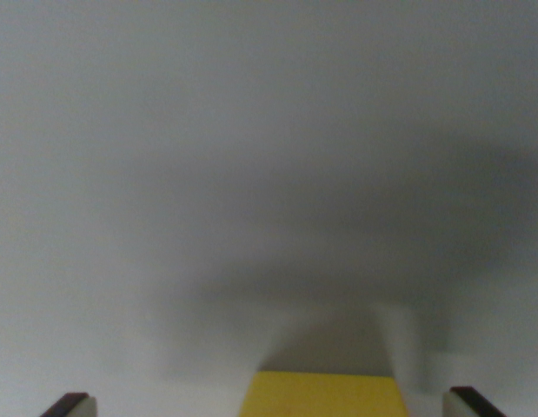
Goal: Pick yellow cube
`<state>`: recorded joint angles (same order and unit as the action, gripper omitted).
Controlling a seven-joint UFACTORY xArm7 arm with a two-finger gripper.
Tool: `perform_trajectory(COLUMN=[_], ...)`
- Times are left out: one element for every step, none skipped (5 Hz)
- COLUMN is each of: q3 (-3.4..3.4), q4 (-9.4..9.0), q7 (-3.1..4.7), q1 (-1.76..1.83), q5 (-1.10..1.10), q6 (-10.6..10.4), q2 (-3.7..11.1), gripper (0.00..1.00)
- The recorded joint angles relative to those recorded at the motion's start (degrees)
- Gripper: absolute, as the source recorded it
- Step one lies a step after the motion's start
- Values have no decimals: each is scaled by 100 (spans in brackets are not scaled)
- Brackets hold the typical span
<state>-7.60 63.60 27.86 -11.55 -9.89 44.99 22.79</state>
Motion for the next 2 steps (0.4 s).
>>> perform_trajectory(q3=[-21, -21], q4=[-71, -71], q7=[81, 81], q1=[-35, -35], q5=[-27, -27], q6=[-127, -127], q2=[72, 72], gripper=[0, 0])
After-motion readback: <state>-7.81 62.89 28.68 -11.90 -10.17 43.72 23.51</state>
